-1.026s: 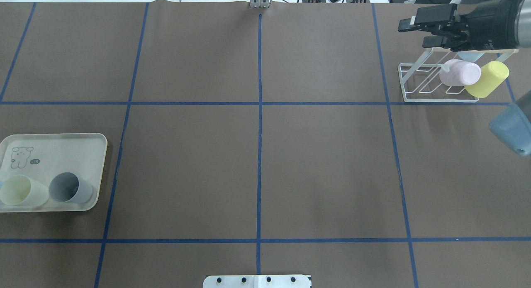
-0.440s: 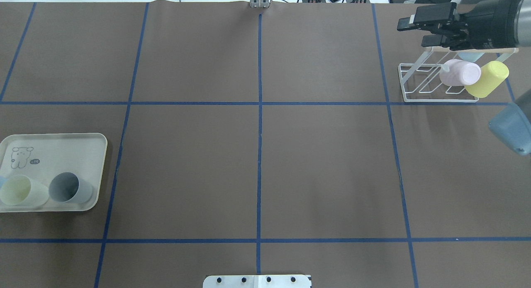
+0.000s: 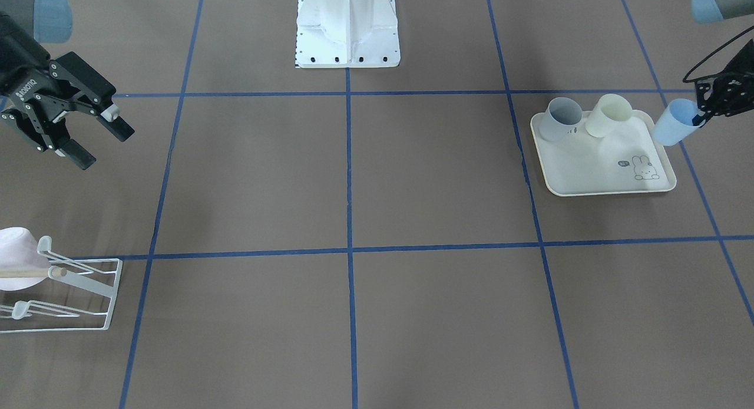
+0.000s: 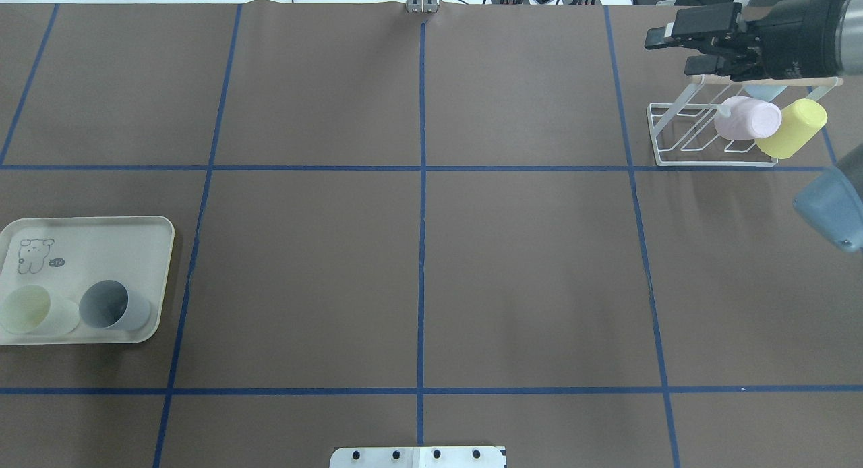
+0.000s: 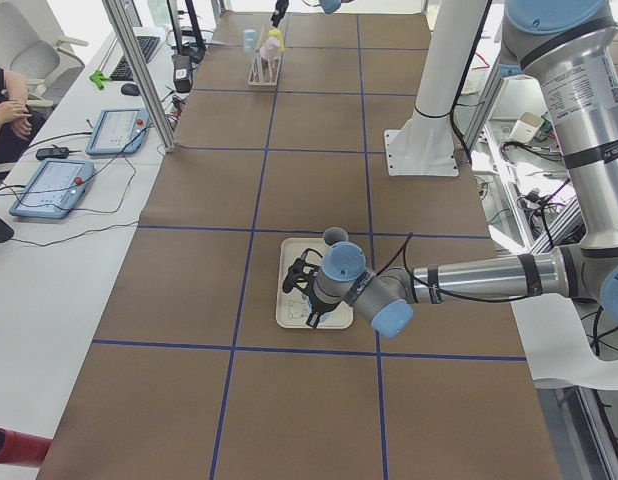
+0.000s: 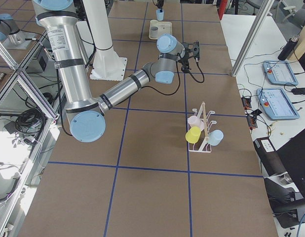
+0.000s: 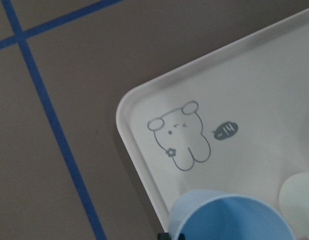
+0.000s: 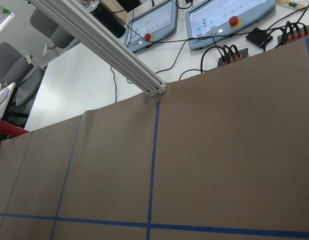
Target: Transfer IKEA cup to right arm and place on rack
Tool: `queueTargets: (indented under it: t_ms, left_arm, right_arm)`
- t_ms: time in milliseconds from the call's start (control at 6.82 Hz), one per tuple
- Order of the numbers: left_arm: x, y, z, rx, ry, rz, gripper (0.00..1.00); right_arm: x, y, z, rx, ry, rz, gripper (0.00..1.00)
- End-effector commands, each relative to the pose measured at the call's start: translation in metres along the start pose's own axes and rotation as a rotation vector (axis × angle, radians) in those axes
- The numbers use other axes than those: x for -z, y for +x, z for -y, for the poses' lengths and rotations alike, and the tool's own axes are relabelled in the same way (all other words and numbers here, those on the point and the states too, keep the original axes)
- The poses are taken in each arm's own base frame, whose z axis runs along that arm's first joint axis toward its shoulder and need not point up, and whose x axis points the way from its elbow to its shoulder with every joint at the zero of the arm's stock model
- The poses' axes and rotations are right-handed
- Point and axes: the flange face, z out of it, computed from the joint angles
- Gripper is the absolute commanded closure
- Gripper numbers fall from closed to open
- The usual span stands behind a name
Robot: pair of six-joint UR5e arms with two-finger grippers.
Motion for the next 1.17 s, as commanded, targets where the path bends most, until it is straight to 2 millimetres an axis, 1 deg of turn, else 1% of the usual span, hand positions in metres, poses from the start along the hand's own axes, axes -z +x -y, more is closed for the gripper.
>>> queueTargets:
  t_ms: [0,147,440,586,733,880,1026]
  left_arm:
    - [0.035,-0.007,0.068,0.15,0.135,0.016,1.0]
    - [0.051,0.013,0.098,0.262,0.189,-0.016,1.0]
    - [0.089,0.067,0.156,0.539,0.284,-0.139,1.0]
    - [0.105,0.1,0.177,0.651,0.317,-0.224,1.0]
    - [0.109,0.136,0.186,0.738,0.308,-0.301,1.0]
    - [0.11,0.164,0.198,0.812,0.327,-0.369,1.0]
    - [0.093,0.208,0.217,0.93,0.356,-0.435,1.0]
  right_arm:
    - [0.001,-0.001,0.0,-0.005,-0.002,0.003,0.0]
    - [0.0,-0.001,-0.001,-0.063,-0.005,0.002,0.0]
    - [0.0,0.001,0.0,-0.153,-0.001,0.0,0.0]
    - [0.001,-0.001,-0.001,-0.155,0.008,0.024,0.0]
    - [0.001,-0.002,-0.002,-0.174,0.005,0.027,0.0]
    - [0.001,-0.003,-0.002,-0.174,0.003,0.029,0.0]
    - [0.001,-0.003,-0.002,-0.173,0.003,0.03,0.0]
